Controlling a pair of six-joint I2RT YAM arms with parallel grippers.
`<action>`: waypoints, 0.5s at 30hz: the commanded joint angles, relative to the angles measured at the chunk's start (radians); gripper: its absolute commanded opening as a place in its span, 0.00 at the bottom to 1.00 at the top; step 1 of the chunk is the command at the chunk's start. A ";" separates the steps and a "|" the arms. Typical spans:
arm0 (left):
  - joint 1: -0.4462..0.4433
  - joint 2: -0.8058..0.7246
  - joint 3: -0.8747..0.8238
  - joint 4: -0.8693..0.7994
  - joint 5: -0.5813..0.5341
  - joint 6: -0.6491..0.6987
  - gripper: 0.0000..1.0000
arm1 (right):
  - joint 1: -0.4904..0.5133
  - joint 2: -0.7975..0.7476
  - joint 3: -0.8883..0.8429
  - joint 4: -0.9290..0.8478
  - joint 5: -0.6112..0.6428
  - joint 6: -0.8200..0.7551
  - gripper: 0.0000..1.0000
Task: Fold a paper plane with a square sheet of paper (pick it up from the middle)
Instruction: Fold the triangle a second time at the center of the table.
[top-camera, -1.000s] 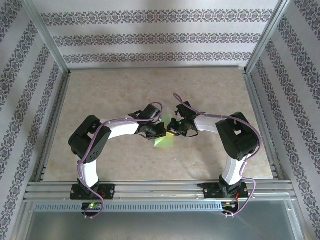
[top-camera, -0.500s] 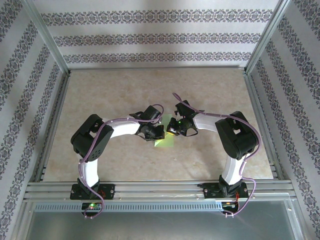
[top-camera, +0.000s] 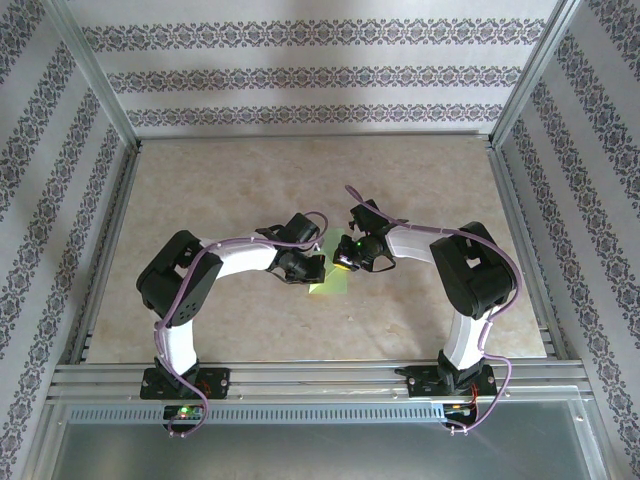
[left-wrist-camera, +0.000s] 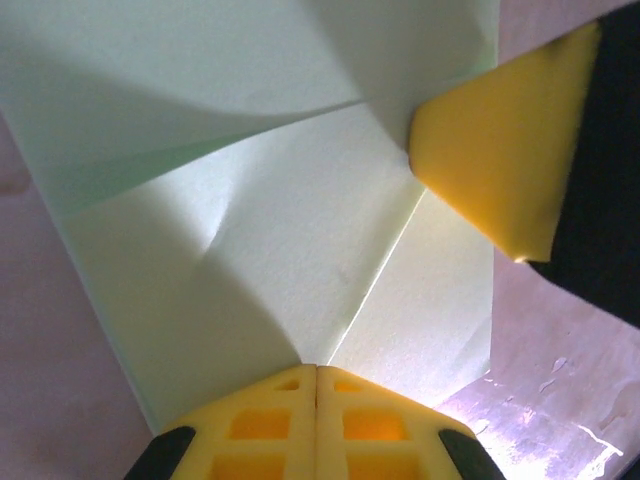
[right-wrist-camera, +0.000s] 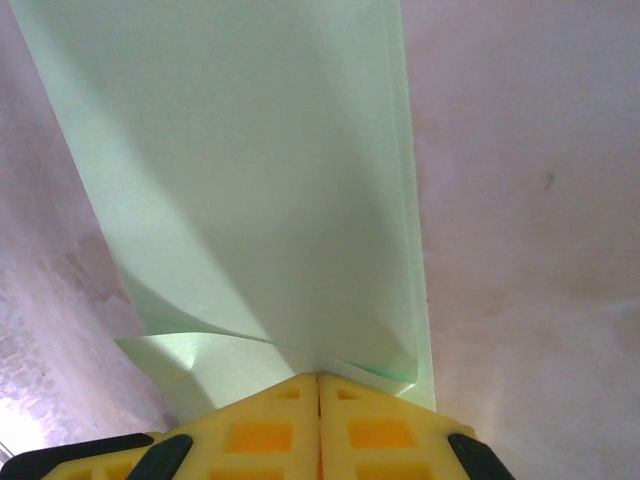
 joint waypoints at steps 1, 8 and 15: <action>-0.006 -0.032 -0.033 -0.128 0.011 0.055 0.04 | -0.002 0.080 -0.037 -0.127 0.136 0.007 0.07; -0.003 -0.044 -0.043 -0.164 0.001 0.085 0.03 | -0.002 0.081 -0.036 -0.127 0.136 0.005 0.07; -0.003 -0.059 -0.055 -0.199 -0.011 0.103 0.03 | -0.002 0.084 -0.036 -0.127 0.134 0.004 0.07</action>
